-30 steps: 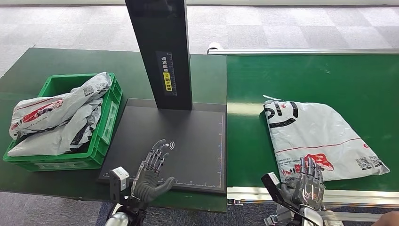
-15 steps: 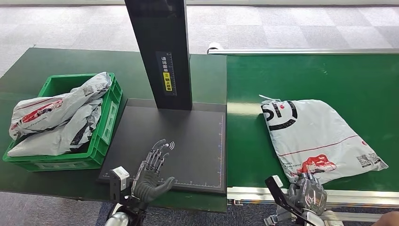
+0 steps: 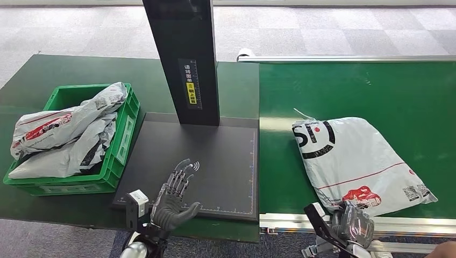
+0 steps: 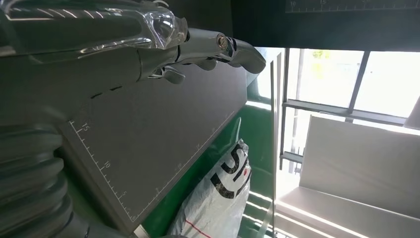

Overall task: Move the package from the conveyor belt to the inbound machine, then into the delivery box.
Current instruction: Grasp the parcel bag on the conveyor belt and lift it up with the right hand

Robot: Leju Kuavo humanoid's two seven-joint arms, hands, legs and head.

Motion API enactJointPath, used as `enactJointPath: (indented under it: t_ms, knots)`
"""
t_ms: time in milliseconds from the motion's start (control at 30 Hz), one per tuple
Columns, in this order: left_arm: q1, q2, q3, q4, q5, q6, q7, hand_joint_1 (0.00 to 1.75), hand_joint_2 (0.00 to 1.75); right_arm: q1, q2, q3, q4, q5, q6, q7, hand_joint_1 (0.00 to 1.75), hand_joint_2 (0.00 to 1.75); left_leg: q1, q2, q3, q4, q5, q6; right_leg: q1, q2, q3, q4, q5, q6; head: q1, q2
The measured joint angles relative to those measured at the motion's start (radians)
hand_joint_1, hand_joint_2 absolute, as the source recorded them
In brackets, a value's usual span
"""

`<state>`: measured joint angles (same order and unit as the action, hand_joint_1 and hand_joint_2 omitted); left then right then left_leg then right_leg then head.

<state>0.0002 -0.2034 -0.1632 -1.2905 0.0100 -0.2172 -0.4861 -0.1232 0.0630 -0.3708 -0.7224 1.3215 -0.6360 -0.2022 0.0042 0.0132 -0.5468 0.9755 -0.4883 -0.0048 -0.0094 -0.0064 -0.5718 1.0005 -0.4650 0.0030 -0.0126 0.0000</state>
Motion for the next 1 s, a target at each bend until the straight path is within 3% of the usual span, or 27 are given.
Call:
enactJointPath:
  t_ms: [200,333,467,667,1000]
  knots:
    - [0.000,-0.003,0.002,0.000,-0.003,0.003,0.000,0.00,1.75,0.016,0.033,-0.010,-0.062,-0.149,0.067,-0.116,1.75,1.75,0.000,0.000,0.000,0.000,0.000,0.000,0.000,0.000,0.000,0.000,0.000,0.000,0.000,0.000]
    - [0.000,-0.003,0.010,-0.003,-0.005,0.011,-0.005,0.00,1.75,0.078,0.077,0.011,-0.239,-0.340,0.200,-0.198,1.75,1.75,0.000,-0.001,-0.001,0.000,0.000,0.000,0.000,-0.001,0.000,0.000,0.000,0.000,0.000,0.000]
    - [0.000,-0.002,0.023,-0.013,-0.009,0.013,-0.009,0.00,1.75,0.141,0.109,0.067,-0.457,-0.422,0.274,-0.189,1.75,1.75,0.000,0.000,-0.001,0.000,0.000,0.000,0.000,-0.001,-0.001,0.000,0.000,0.000,0.000,0.000]
    - [0.001,0.001,0.040,-0.022,-0.021,0.019,-0.034,0.00,1.75,0.217,0.117,0.141,-0.724,-0.646,0.379,-0.258,1.75,1.75,0.000,0.000,-0.001,0.000,0.000,0.000,0.000,-0.001,0.000,0.000,0.000,0.000,0.000,0.000]
    - [0.003,0.006,0.062,-0.036,-0.037,0.028,-0.060,0.00,1.75,0.258,0.093,0.237,-1.006,-0.738,0.474,-0.281,1.75,1.75,0.000,0.000,-0.001,0.000,0.000,0.000,0.000,-0.001,0.000,0.000,0.000,0.000,0.000,0.000]
